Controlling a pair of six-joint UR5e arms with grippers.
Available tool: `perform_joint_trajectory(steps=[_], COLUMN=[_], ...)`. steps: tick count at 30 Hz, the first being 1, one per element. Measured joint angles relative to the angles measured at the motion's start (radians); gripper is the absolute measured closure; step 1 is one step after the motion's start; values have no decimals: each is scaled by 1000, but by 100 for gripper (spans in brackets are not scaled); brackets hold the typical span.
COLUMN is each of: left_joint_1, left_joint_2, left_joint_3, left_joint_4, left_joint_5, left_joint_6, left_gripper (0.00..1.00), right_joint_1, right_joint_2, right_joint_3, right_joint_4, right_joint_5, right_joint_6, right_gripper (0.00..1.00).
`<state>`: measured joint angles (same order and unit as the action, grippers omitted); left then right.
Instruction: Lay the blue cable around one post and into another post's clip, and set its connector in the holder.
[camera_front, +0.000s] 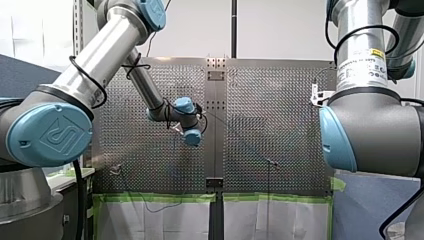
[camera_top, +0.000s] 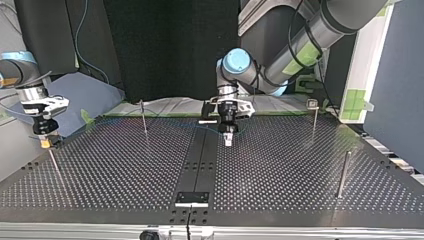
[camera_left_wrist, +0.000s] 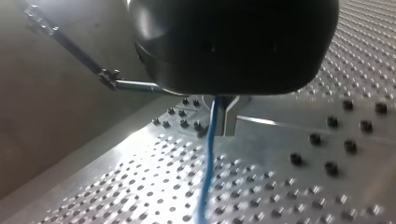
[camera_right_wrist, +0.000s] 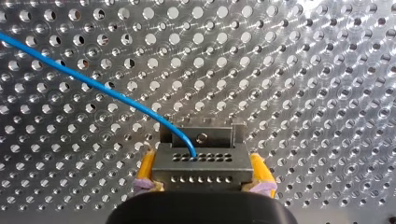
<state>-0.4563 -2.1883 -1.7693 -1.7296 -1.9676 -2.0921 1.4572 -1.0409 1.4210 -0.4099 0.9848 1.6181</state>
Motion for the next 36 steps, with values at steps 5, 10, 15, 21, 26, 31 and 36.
perform_joint_trajectory(steps=[5, 10, 15, 21, 26, 31, 36], left_joint_1=[33, 45, 43, 41, 41, 42, 45], left_joint_2=[44, 87, 131, 184, 221, 261, 301], left_joint_3=[-44, -87, -131, -184, -221, -261, -301], left_joint_4=[-41, -84, -128, -181, -219, -258, -298], left_joint_5=[44, 83, 93, 91, 77, 74, 75], left_joint_6=[41, 84, 128, 181, 218, 249, 260], left_gripper=[100, 100, 100, 100, 100, 100, 100], right_joint_1=[0, 0, 0, 0, 0, 0, 0], right_joint_2=[0, 0, 0, 0, 0, 0, 0], right_joint_3=[0, 0, 0, 0, 0, 0, 0], right_joint_4=[0, 0, 0, 0, 0, 0, 0], right_joint_5=[0, 0, 0, 0, 0, 0, 0], right_joint_6=[0, 0, 0, 0, 0, 0, 0], right_gripper=[100, 100, 100, 100, 100, 100, 100])
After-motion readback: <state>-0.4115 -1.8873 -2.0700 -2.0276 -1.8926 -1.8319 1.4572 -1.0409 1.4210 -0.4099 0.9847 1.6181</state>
